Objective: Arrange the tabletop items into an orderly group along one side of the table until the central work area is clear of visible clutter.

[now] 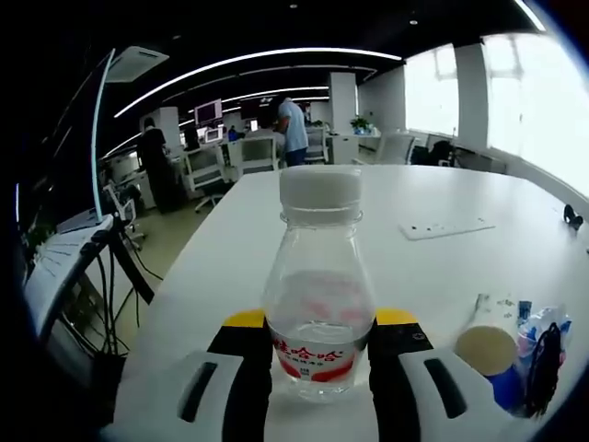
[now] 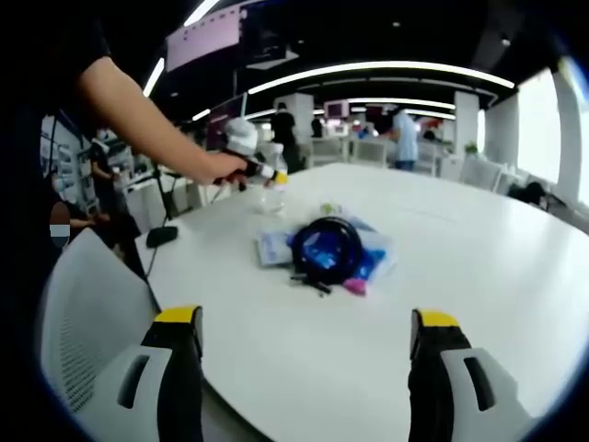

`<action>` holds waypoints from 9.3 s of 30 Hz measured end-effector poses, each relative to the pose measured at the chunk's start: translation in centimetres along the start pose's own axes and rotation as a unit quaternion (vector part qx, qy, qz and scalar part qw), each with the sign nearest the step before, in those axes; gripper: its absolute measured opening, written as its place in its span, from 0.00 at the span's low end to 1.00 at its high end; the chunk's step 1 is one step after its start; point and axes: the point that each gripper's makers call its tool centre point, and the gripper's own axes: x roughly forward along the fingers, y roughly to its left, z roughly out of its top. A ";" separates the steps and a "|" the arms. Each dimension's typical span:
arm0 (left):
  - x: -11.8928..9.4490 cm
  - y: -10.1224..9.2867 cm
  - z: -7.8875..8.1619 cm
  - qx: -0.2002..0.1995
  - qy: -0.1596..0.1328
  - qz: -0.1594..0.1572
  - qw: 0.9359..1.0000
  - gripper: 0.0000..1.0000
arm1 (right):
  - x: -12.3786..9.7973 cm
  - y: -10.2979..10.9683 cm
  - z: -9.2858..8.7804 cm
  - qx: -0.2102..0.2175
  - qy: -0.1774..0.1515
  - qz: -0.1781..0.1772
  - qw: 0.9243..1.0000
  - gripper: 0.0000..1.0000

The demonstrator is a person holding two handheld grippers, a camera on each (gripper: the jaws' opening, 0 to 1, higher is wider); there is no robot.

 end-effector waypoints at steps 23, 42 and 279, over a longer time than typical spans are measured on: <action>0.8 -0.1 -0.2 -0.016 0.002 0.026 1.000 0.40 | 0.1 0.0 -0.4 0.004 0.011 0.002 1.000 0.89; 0.0 -0.5 -1.8 -0.010 0.034 0.019 0.999 0.39 | 0.1 0.2 -0.4 0.001 0.012 0.005 1.000 0.88; -6.8 -14.5 -2.3 0.116 0.069 -0.219 0.966 0.01 | -0.3 0.0 0.4 0.000 -0.004 0.000 1.000 0.89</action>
